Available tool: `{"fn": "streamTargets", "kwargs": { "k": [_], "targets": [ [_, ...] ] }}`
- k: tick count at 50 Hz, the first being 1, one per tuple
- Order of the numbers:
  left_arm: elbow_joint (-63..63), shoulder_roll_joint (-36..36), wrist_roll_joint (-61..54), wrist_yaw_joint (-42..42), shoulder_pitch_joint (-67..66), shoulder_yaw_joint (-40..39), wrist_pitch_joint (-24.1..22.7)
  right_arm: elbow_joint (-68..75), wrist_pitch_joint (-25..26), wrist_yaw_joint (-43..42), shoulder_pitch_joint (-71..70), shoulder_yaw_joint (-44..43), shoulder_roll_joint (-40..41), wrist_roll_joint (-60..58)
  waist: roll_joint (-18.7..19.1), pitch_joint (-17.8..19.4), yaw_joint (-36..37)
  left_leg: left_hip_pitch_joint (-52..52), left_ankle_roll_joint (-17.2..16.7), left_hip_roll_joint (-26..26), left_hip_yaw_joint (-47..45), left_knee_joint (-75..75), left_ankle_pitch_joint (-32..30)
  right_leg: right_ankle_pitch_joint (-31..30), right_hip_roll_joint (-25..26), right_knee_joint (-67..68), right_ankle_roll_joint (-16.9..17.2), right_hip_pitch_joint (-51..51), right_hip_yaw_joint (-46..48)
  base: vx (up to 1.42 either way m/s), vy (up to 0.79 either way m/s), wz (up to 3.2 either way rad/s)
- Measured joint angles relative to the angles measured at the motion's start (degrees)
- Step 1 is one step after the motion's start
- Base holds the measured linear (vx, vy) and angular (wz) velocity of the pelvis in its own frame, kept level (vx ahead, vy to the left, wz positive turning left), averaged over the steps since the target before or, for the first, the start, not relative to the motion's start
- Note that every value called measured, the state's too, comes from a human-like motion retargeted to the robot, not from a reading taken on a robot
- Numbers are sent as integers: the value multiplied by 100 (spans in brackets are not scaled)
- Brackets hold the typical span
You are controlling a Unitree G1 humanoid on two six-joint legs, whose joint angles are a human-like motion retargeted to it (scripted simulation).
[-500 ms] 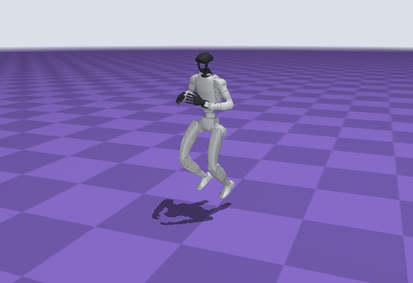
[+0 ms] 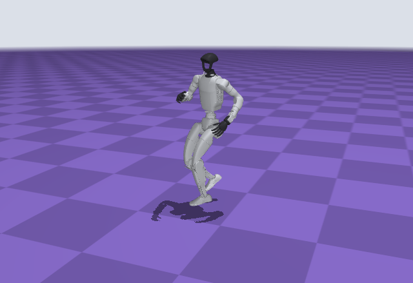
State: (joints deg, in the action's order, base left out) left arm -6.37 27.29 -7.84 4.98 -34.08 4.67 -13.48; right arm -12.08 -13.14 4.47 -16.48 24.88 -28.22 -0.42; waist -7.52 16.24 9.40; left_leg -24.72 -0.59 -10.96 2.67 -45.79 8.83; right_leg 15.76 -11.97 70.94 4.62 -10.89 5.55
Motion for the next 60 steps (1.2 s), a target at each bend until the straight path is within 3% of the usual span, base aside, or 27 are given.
{"fn": "streamTargets", "kwargs": {
  "k": [5, 7, 9, 12, 16, 18, 22, 25, 29, 32, 35, 37, 40, 42, 47, 50, 56, 58, 60],
  "targets": [
    [-1138, -395, 281, -504, 72, -426, 114, 609, 111, -182, -403, -202, 158, -475, -83, 49, 105, -409, 747, 317, -353, -2213, 1780, 609, -38, 1156, -219, -60, -305, 58, 9, -159],
    [-1455, -648, 312, -823, 441, -616, 152, 983, 186, -298, -369, -351, 235, -621, -78, 60, 142, -487, 946, 532, -548, -2629, 2229, 659, -84, 1323, -286, -123, -369, 46, 9, -123],
    [-1287, -878, 77, -1021, 837, -769, 138, 1142, 260, -177, -215, -435, 249, -589, -47, 46, 211, -404, 916, 620, -587, -2497, 2324, 582, -128, 1143, -333, -198, -329, 39, 6, -106],
    [-155, -1128, -602, -966, 1080, -886, 88, 854, 387, 352, 251, -383, 164, -244, 48, 21, 281, 36, 391, 490, -201, -1690, 1763, 332, -165, 346, -352, -117, -58, 30, 2, -90],
    [1447, -1165, -1399, -530, 1204, -768, 21, 315, 471, 914, 768, -196, 82, 472, 213, -4, 280, 525, -409, 701, 51, -516, -88, -83, -94, -958, -299, 58, 429, 18, -2, -51],
    [1957, -1089, -1600, -339, 1223, -613, -58, 169, 428, 979, 860, -97, 88, 751, 336, -13, 280, 563, -748, 714, 213, -288, -702, -134, 39, -1391, -261, 35, 527, 9, -2, -52],
    [2352, -873, -1898, -25, 1179, -179, -95, 24, 296, 950, 735, 9, 153, 930, 655, 35, 327, 621, -892, 623, 460, -359, -727, -59, 198, -1746, -215, 82, 499, 5, 0, -65],
    [2318, -705, -2037, 280, 1014, 125, 57, -118, 312, 888, 468, 44, 274, 783, 825, 44, 358, 673, -678, 412, 569, -856, -123, 105, 22, -1215, -304, 139, 262, 0, 1, -63],
    [1603, -649, -1989, 500, 1151, 263, 347, -64, 445, 616, -156, -184, 622, 117, 902, 262, 417, 442, 121, 221, 312, -2393, 2392, 1319, -465, 475, -616, 67, -131, -8, -2, -60],
    [992, -829, -1690, 421, 1839, 351, 434, 110, 532, 460, -391, -481, 873, -273, 910, 327, 476, 176, 475, 243, 209, -2800, 3033, 1710, -565, 1117, -708, -142, -230, -20, -6, -50],
    [1424, -1037, -1735, 283, 2563, 512, 238, -492, 516, 443, -191, -868, 784, -156, 901, 178, 477, 218, 429, 238, 412, -1827, 2525, 1165, -358, 589, -568, -324, -166, -28, -8, -100],
    [2100, -1049, -1865, 238, 2840, 625, 22, -1008, 433, 433, 86, -991, 684, 164, 778, 41, 345, 388, 129, 275, 497, -597, 1380, 379, -144, -222, -289, -377, -141, -35, -9, -153],
    [2923, -836, -1790, 118, 3233, 906, -391, -1461, 237, 444, 426, -882, 524, 657, 416, -282, 100, 505, -515, 240, 440, 1378, -898, -723, 65, -1364, 62, -807, -230, -41, -9, -236],
    [3241, -564, -1777, 30, 3429, 1162, -530, -1586, 160, 534, 531, -720, 374, 858, 308, -397, 11, 427, -607, 257, 332, 1397, -1078, -1011, 273, -1664, 171, -1059, -310, -45, -8, -355],
    [3562, 169, -1834, -84, 3492, 1645, -444, -1945, 137, 679, 782, -556, -127, 1012, 387, -544, -42, 595, -16, 371, 95, -652, 375, -908, 597, -1426, -21, -1091, -420, -44, -7, -441],
    [3542, 260, -1751, -77, 3305, 1600, -396, -2174, 112, 618, 996, -767, -271, 823, 503, -628, -15, 878, 258, 396, -37, -1885, 1072, -189, 767, -934, -327, -1025, -579, -45, -5, -424],
    [3236, -793, -1193, -584, 2742, 1133, -672, -2245, -109, 162, 1446, -1316, 408, 512, 865, -732, -248, 1338, 355, 631, -511, -3692, 1708, 1999, 1189, 376, -1078, -1969, -441, -53, 3, -385],
    [3171, -1225, -1152, -814, 2551, 1057, -844, -2143, -225, -81, 1533, -1503, 650, 472, 1027, -764, -480, 1591, 522, 593, -576, -3378, 2343, 2100, 1284, 757, -1066, -2579, -299, -66, 11, -323],
    [3251, -1422, -1275, -982, 2505, 1046, -1016, -2153, -339, -378, 1602, -1739, 696, 414, 1153, -640, -693, 1766, 890, 392, -561, -2449, 3380, 1656, 1169, 842, -782, -3057, -180, -73, 13, -257]
  ]
}}
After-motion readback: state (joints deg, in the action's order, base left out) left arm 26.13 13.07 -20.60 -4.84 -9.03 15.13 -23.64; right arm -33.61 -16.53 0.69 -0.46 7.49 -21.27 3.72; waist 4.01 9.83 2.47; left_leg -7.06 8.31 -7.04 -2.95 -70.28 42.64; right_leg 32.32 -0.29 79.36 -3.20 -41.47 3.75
